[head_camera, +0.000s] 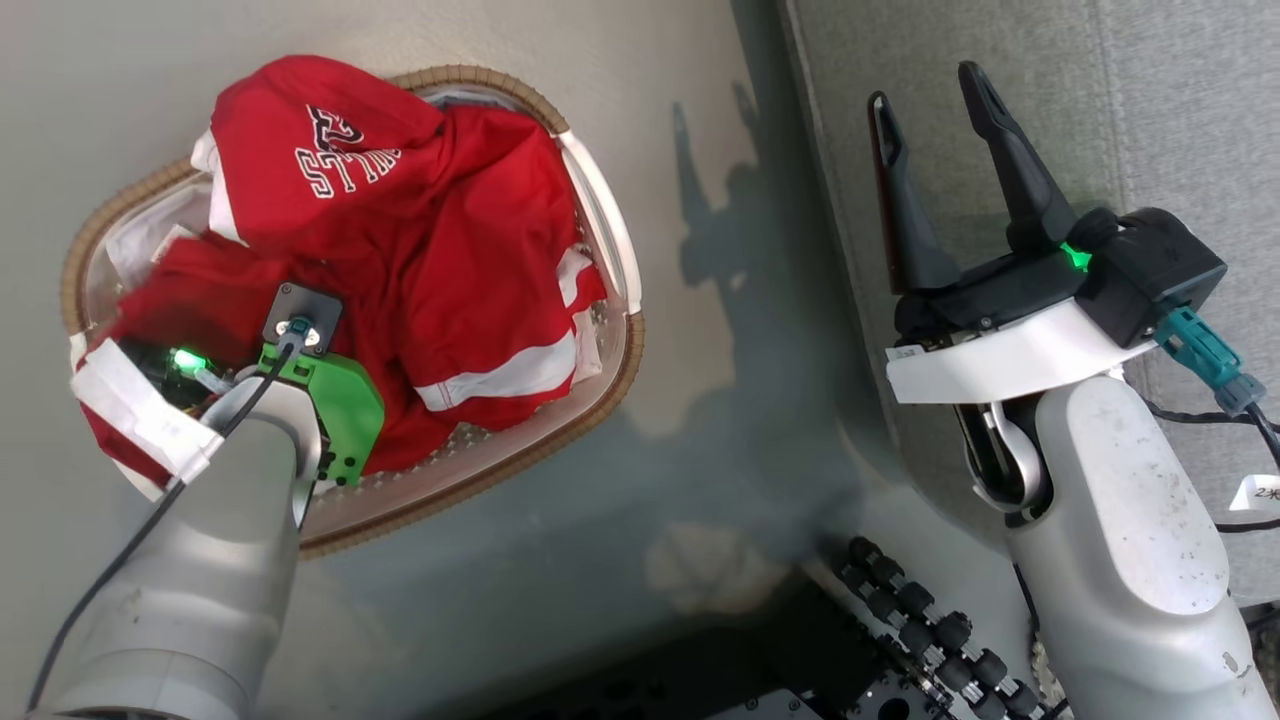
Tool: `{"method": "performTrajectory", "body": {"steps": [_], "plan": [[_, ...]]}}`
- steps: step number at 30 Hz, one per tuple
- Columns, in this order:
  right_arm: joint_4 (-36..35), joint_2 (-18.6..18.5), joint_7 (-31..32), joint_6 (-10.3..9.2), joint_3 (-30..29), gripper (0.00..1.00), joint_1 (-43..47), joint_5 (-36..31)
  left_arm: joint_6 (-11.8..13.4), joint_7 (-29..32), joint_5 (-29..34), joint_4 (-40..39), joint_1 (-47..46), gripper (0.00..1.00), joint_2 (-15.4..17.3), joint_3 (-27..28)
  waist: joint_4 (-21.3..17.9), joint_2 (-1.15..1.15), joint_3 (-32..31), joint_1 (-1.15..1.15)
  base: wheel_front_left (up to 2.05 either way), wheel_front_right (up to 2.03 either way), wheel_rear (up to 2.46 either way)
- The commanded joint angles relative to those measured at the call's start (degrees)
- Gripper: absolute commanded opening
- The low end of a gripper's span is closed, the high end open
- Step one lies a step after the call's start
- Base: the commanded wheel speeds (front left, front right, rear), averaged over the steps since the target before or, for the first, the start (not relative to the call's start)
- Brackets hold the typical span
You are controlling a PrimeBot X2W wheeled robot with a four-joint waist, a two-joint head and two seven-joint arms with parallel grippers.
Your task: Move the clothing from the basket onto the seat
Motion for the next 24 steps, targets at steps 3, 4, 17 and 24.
{"method": "performTrajectory", "body": {"steps": [3,4,17,24], "plan": [[1.0,-0.1,-0.3,-0.03,-0.1,1.00,0.2,-0.4,-0.4,-1.1,-1.4,0.5,2.4,0.00,-0.8,0.7,0.1,0.00,-3.6,0.00,0.00,0.00,0.00],[1.2,-0.1,-0.3,-0.04,-0.2,1.00,0.5,-0.6,-0.6,-1.4,-1.8,0.5,3.0,0.00,-1.1,0.8,0.3,0.00,-4.6,0.00,0.00,0.00,0.00],[5.9,-0.2,-0.3,-0.04,-3.2,1.00,7.1,-4.6,-1.3,-2.9,-6.6,-10.0,17.6,0.00,-5.4,1.2,6.3,0.00,-23.2,0.00,0.00,0.00,0.00],[7.9,-0.2,-0.3,-0.04,-3.9,1.00,11.3,-5.5,-0.7,-2.9,-8.9,-19.8,25.2,0.00,-5.8,1.4,9.1,0.00,-31.7,0.00,0.00,0.00,0.00]]}}
